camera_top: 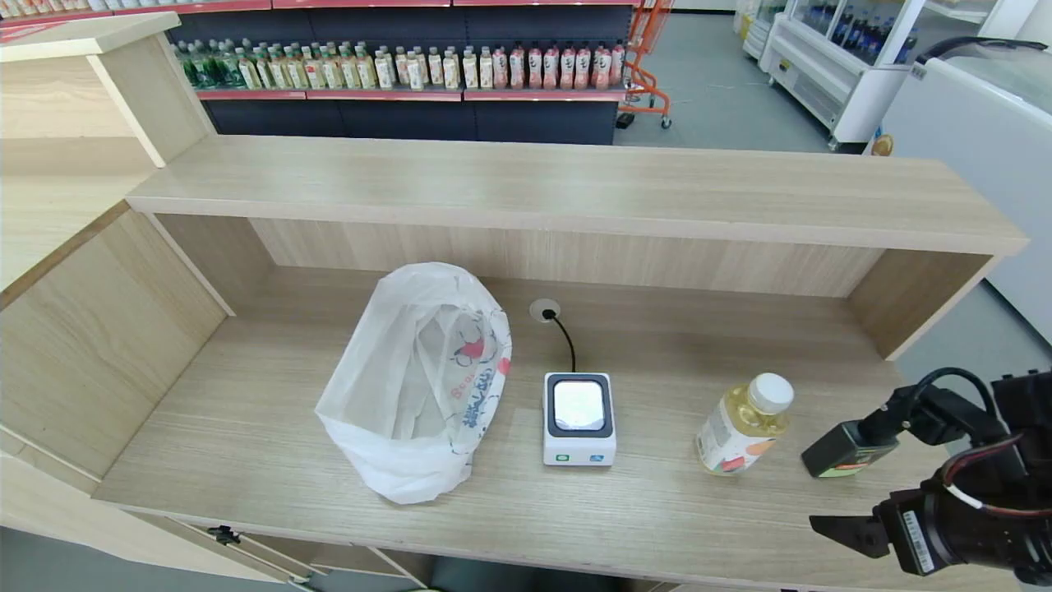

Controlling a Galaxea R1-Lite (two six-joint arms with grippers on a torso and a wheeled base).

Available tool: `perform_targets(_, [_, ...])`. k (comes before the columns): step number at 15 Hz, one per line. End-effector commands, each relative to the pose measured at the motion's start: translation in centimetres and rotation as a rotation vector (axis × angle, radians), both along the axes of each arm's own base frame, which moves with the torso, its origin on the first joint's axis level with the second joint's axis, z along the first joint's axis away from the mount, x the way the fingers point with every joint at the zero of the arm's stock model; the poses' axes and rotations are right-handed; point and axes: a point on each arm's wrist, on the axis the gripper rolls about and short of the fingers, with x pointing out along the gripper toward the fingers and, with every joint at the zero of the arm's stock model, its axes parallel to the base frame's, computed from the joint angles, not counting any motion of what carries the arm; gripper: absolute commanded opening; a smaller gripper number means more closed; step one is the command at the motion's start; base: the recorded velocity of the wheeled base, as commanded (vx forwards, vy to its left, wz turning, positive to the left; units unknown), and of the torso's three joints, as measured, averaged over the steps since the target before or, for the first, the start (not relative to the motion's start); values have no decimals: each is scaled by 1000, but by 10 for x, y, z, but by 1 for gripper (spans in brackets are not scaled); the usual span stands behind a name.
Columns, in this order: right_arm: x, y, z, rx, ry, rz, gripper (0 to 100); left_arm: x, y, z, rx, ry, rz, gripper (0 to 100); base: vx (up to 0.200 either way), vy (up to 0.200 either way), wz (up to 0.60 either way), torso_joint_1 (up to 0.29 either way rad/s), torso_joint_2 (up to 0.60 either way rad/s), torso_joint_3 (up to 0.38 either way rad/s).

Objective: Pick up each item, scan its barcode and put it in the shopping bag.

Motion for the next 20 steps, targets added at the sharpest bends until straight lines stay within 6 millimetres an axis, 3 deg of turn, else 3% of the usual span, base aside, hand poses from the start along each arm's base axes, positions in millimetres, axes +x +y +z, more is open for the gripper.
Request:
perform_targets(1, [17,10,-20,-16,64,32,100,0,0,0,0,0,0,100,0,0,0,0,0,0])
perform_targets(14, [94,46,-44,-37,-221,151,100,0,0,0,0,0,0,100,0,0,0,0,0,0])
perform_targets(20, [109,52,-57,-57,-246,178,100,0,0,0,0,0,0,100,0,0,0,0,0,0])
